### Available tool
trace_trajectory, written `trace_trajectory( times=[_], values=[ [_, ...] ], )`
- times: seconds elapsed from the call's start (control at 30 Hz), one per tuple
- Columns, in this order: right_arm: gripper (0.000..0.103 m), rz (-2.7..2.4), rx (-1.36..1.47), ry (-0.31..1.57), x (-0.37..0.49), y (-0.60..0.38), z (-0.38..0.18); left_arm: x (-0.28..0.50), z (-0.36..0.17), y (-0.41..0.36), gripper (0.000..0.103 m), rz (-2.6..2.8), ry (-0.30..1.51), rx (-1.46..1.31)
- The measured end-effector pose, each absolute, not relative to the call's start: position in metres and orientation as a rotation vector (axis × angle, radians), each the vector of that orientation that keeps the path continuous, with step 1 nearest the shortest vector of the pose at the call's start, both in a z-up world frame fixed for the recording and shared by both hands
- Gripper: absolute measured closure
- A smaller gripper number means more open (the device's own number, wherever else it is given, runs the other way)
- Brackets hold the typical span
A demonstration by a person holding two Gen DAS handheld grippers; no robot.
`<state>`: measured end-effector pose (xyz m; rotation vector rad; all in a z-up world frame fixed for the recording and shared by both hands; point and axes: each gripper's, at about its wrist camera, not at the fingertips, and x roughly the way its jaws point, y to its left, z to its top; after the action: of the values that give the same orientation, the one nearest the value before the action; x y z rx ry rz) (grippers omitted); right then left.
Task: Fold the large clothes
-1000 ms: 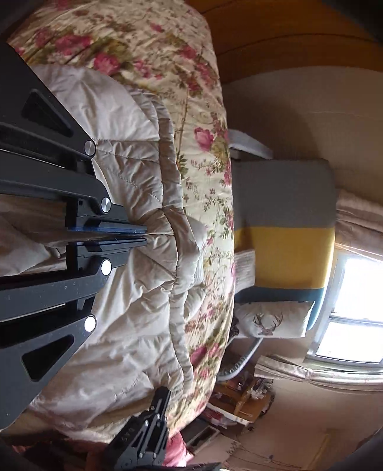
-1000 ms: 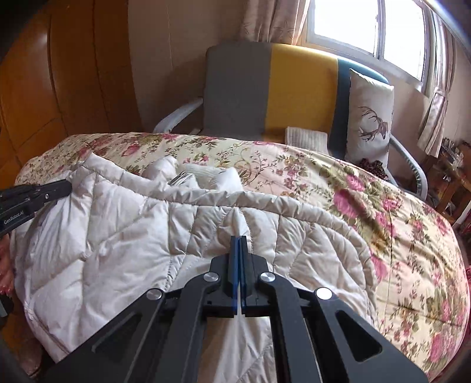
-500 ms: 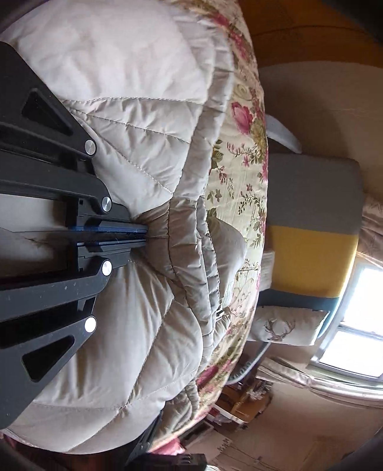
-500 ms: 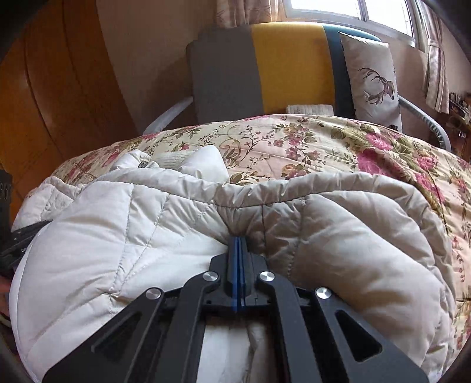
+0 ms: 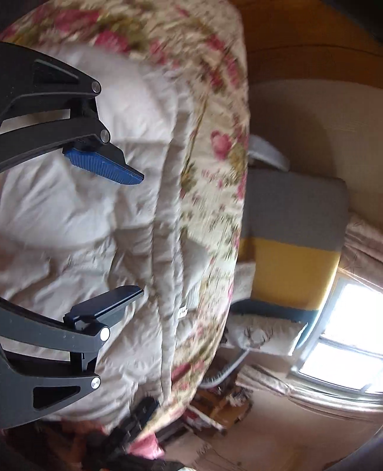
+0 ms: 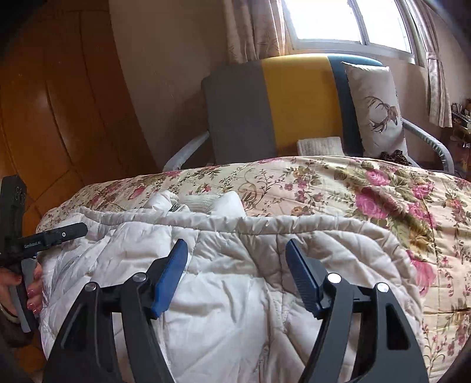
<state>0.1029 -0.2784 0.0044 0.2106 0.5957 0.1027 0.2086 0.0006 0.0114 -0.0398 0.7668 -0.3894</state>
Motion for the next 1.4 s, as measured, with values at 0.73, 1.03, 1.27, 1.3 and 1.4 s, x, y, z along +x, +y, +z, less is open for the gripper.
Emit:
trace_trajectory(
  times=[0.73,1.03,1.27,1.3,1.4],
  values=[
    [0.020,-0.196,0.263,0.722,0.134,-0.323,-0.046,0.223,-0.016,0.048,0.010,-0.264,0.781,-0.072],
    [0.012,-0.238,0.219,0.716,0.133,-0.317,-0.044,0.195,-0.048,0.116,0.005,-0.104,0.908,-0.272],
    [0.009,-0.250,0.212,0.722,0.135,-0.318,-0.045,0.214,-0.074,0.124,0.003,-0.198,0.966,-0.370],
    [0.009,-0.251,0.211,0.721,0.135,-0.318,-0.045,0.213,-0.072,0.122,0.003,-0.196,0.966,-0.363],
    [0.008,-0.254,0.211,0.715,0.134,-0.317,-0.044,0.200,-0.062,0.124,0.003,-0.198,0.944,-0.387]
  ],
)
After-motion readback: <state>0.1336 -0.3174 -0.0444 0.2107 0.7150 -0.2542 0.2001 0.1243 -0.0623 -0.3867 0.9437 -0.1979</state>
